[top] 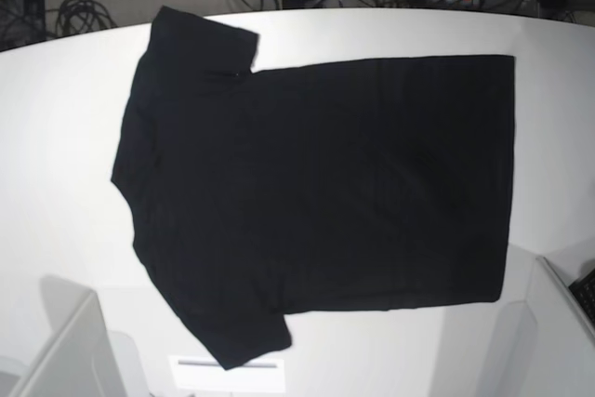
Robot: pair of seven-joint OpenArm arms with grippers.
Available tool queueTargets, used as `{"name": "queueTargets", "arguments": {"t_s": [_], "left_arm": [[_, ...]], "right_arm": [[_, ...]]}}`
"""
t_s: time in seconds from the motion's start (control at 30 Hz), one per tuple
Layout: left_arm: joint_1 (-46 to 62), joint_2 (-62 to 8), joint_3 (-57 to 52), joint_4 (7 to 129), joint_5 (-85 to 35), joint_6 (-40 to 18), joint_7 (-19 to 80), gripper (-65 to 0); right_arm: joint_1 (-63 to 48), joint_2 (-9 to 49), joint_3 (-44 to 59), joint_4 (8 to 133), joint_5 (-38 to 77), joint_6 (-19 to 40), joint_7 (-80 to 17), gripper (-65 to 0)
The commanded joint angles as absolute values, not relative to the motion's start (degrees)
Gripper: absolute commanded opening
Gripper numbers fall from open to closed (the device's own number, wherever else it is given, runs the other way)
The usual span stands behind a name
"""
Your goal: Fold the T-shirt properly
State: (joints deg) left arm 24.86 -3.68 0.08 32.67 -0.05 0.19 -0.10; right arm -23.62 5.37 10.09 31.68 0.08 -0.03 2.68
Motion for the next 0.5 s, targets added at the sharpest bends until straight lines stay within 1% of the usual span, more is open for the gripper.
{"name": "queueTargets", "arguments": {"t_s": [0.0, 0.17, 0.23, 0.37, 0.47], "left_arm": [[26.68, -4.53, 0.22, 35.12, 0.04, 0.31, -0.40, -65.0], [33.01, -5.14, -0.40, 44.44, 0.04, 0.31, -0.40, -65.0], [35.65, -6.46, -0.48, 48.31, 0.04, 0.31, -0.40, -65.0], [40.57, -7.87, -0.57, 55.43, 0.04, 0.48, -0.31, -65.0], [44.09, -9.19, -0.57, 60.09, -0.04, 0.48, 0.04, -65.0]], "right_arm": [[-24.84, 5.76, 11.47, 33.36, 0.13, -0.22, 3.21, -65.0], [-30.46, 5.49, 14.64, 40.22, 0.13, -0.22, 3.21, -65.0], [-32.66, 5.14, 15.78, 43.38, 0.13, -0.22, 3.21, -65.0], [-36.97, 2.42, 20.88, 50.68, 0.13, -0.22, 3.21, -65.0], [-40.04, 0.84, 22.81, 56.92, 0.13, -0.22, 3.21, -65.0]]}}
